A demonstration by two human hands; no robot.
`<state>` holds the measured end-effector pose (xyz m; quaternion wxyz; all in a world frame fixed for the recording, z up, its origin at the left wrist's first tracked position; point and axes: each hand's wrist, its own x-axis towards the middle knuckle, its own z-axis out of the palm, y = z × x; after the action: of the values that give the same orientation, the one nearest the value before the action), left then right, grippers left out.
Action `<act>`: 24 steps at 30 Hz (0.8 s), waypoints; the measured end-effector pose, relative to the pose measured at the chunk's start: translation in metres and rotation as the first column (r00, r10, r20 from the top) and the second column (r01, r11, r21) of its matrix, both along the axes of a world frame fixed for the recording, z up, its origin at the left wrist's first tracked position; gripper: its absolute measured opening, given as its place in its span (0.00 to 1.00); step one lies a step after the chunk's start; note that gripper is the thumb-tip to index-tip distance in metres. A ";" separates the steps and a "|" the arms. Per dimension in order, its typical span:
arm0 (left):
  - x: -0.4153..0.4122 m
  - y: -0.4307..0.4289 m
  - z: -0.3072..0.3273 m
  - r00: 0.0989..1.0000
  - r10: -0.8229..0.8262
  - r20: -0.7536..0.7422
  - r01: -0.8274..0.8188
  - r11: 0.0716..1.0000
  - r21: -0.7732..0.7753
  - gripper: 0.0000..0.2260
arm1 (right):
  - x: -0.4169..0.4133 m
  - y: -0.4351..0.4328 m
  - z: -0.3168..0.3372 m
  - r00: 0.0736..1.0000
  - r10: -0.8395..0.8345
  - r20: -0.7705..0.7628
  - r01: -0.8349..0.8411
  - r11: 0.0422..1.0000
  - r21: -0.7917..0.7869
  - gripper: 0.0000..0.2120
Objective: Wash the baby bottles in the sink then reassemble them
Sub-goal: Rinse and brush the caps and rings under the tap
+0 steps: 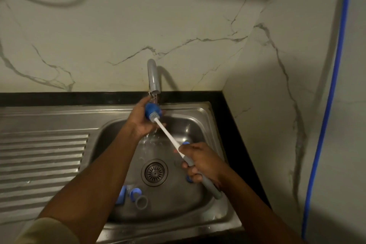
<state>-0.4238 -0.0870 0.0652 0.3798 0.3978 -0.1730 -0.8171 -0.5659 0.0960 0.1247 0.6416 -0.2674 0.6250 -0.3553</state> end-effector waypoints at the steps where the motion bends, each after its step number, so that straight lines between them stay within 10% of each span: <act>1: 0.003 -0.001 0.002 0.997 0.001 -0.082 0.000 1.000 0.015 0.21 | -0.002 0.000 -0.001 0.996 -0.028 0.088 0.025 0.999 0.038 0.13; 3: 0.007 -0.004 0.002 0.990 0.019 -0.141 -0.016 0.999 0.028 0.21 | -0.004 -0.001 -0.003 1.000 -0.028 -0.004 0.028 1.000 0.004 0.12; 4: 0.006 -0.005 0.001 0.991 0.032 -0.130 -0.027 0.999 0.039 0.19 | -0.005 -0.002 -0.005 0.959 0.039 -0.282 -0.059 0.996 -0.063 0.12; 7: 0.000 -0.003 0.004 0.997 0.057 0.059 -0.058 0.998 0.010 0.17 | -0.012 0.000 -0.014 0.283 0.135 -0.949 -0.401 0.916 0.010 0.11; 8: -0.002 -0.003 0.004 0.987 0.053 0.149 -0.049 0.998 -0.033 0.18 | -0.011 0.002 -0.014 0.284 0.100 -0.954 -0.408 0.913 -0.026 0.11; 10: -0.004 -0.002 0.005 0.966 0.051 0.254 -0.031 0.996 -0.082 0.18 | -0.008 0.006 -0.011 0.616 0.052 -0.786 -0.339 0.918 -0.205 0.10; 13: -0.001 0.000 0.003 0.998 0.062 0.027 -0.061 0.998 -0.022 0.14 | 0.003 0.008 -0.003 0.980 0.072 -0.184 -0.091 0.991 -0.094 0.12; 16: -0.002 0.001 0.000 0.987 0.117 -0.112 -0.115 0.993 0.027 0.11 | 0.003 0.009 -0.010 0.891 0.112 -0.440 -0.193 0.970 -0.145 0.11; 18: -0.004 0.004 0.001 0.989 0.137 -0.055 -0.136 0.990 0.024 0.09 | -0.008 0.007 -0.017 0.489 0.119 -0.864 -0.444 0.886 -0.129 0.10; 20: -0.006 0.006 0.004 0.987 0.158 -0.034 -0.156 0.986 0.067 0.11 | -0.014 0.004 -0.017 0.266 0.122 -0.956 -0.471 0.882 -0.018 0.12; 22: -0.006 0.008 0.005 0.983 0.162 -0.086 -0.151 0.980 0.129 0.14 | -0.011 0.001 -0.017 0.287 0.102 -0.952 -0.410 0.912 -0.026 0.11; 24: -0.003 0.009 0.004 0.984 0.145 -0.102 -0.133 0.984 0.119 0.17 | -0.009 -0.001 -0.017 0.551 0.064 -0.832 -0.319 0.937 -0.139 0.10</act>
<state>-0.4272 -0.0781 0.0697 0.4220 0.3838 -0.0778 -0.8177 -0.5746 0.0951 0.1074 0.2721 -0.5540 0.7606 -0.2016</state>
